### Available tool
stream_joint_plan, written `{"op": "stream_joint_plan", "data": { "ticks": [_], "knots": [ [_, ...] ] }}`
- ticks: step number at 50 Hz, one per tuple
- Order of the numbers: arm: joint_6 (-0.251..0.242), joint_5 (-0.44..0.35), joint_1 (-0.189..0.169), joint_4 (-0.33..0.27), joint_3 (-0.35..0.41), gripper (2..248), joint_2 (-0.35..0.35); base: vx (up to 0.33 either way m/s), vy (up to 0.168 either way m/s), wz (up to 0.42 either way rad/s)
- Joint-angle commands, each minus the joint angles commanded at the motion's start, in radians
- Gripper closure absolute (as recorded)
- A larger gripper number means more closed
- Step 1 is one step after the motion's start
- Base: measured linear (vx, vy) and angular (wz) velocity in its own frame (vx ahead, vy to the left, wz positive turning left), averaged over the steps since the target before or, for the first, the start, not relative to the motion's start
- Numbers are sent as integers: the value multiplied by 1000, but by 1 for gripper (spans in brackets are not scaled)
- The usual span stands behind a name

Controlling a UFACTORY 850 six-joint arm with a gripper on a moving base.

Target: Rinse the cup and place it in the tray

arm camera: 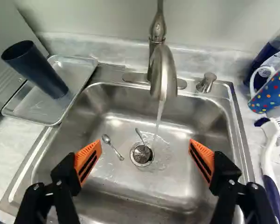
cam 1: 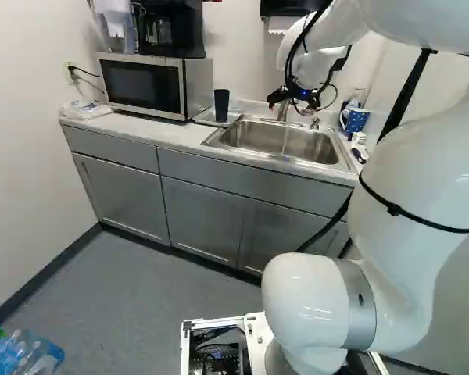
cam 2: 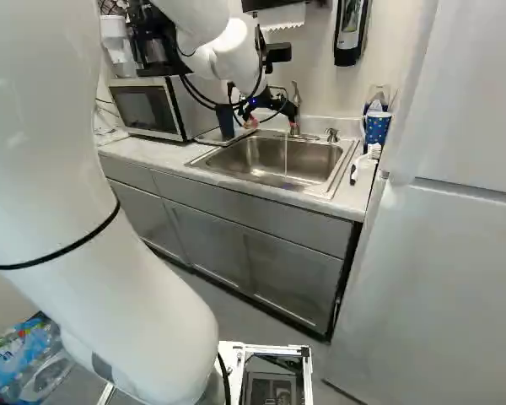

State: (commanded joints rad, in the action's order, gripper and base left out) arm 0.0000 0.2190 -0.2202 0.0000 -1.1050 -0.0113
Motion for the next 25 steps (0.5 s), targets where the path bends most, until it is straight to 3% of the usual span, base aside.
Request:
{"op": "stream_joint_plan", "data": {
  "ticks": [25],
  "knots": [
    [0, -1, 80, 0, -19, 3, -19, 0, 0, 0]
  ]
}}
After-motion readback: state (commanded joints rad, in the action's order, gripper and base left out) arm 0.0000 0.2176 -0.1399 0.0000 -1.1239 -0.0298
